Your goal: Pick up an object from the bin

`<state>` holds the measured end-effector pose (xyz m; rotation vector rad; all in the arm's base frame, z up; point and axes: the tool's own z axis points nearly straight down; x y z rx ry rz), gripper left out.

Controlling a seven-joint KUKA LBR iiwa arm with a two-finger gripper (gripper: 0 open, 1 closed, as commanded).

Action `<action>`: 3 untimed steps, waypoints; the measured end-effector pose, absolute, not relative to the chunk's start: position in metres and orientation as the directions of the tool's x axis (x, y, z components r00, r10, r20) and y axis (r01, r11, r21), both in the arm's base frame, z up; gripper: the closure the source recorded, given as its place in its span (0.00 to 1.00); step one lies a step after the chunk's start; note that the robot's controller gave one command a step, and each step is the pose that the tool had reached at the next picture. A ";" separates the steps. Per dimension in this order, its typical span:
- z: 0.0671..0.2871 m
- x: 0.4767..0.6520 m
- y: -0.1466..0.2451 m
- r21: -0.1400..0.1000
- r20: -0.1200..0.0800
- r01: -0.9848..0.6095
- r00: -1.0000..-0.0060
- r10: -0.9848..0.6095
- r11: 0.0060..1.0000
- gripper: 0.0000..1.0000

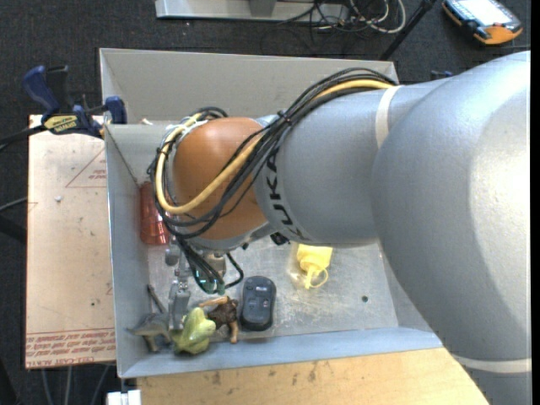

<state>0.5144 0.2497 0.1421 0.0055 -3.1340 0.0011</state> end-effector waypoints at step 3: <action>0.074 0.499 0.244 0.001 0.000 -0.329 -0.944 -0.329 0.944 1.00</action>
Offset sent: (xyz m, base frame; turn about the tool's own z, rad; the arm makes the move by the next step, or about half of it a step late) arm -0.0265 -0.0108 -0.0721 -0.2530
